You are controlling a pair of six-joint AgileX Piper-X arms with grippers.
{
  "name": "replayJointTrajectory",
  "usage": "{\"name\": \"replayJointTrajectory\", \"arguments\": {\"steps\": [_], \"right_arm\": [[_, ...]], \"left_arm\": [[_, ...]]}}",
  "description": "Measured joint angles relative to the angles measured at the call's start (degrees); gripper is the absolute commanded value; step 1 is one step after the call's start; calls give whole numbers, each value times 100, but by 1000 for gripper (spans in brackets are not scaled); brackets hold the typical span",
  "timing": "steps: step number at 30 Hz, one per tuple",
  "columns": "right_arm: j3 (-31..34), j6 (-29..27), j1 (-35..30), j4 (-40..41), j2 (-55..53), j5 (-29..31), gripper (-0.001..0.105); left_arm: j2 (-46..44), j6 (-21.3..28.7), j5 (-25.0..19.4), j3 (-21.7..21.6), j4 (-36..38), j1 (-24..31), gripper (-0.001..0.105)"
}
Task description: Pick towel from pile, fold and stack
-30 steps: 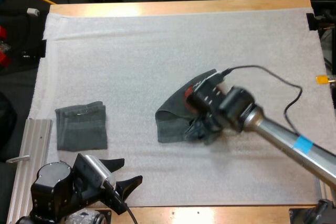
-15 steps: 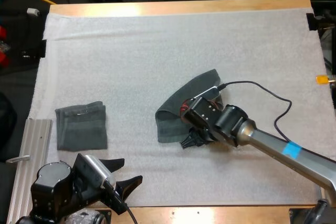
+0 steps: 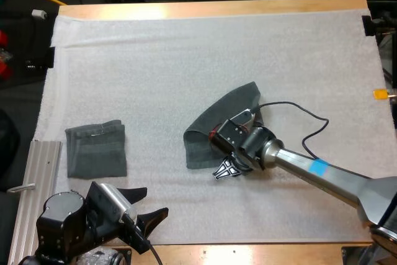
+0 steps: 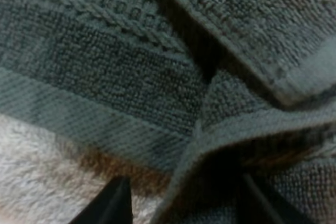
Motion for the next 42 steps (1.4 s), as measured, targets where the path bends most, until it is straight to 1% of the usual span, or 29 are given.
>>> {"name": "replayJointTrajectory", "arguments": {"steps": [4, 5, 8, 9, 10, 11, 12, 14, 19, 23, 26, 29, 33, 38, 40, 41, 42], "right_arm": [[0, 0, 0, 0, 86, 361, 45], [0, 0, 0, 0, 84, 419, 44], [0, 0, 0, -6, 84, 570, 25], [0, 0, 0, -6, 84, 614, 15], [0, 0, 0, -6, 84, 641, 7], [0, 0, 0, -6, 84, 649, 2], [0, 0, 0, -6, 84, 647, 0], [0, 0, 0, -6, 84, 696, 0], [0, -59, 0, 236, 84, 1262, 0], [0, -290, 0, 467, -19, 1649, 0], [0, -430, 0, 611, -188, 2146, 0], [0, -624, -27, 740, -418, 2486, 0], [0, -699, -299, 863, -713, 2665, 0], [0, -688, -811, 1027, -921, 2635, 0], [0, -649, -995, 1036, -1009, 2399, 7], [0, -560, -1074, 1051, -1058, 2253, 13], [0, -495, -1129, 1075, -1101, 2134, 22]], "left_arm": [[0, 0, 0, 0, 0, 0, 63], [0, 0, 0, 0, 0, 0, 63], [0, 0, 0, 0, 0, 0, 63], [0, 0, 0, 0, 0, 0, 63], [0, 0, 0, 0, 0, 0, 63], [0, 0, 0, 0, 0, 0, 63], [0, 0, 0, 0, 0, 0, 63], [0, 0, 0, 0, 0, 0, 63], [0, 0, 0, 0, 0, 0, 63], [0, 0, 0, 0, 0, 0, 63], [0, 0, 0, 0, 0, 0, 63], [0, 0, 0, 0, 0, 0, 63], [0, 0, 0, 0, 0, 0, 63], [0, 0, 0, 0, 0, 0, 63], [0, 0, 0, 0, 0, 0, 63], [0, 0, 0, 0, 0, 0, 63], [0, 0, 0, 0, 0, 0, 63]]}}
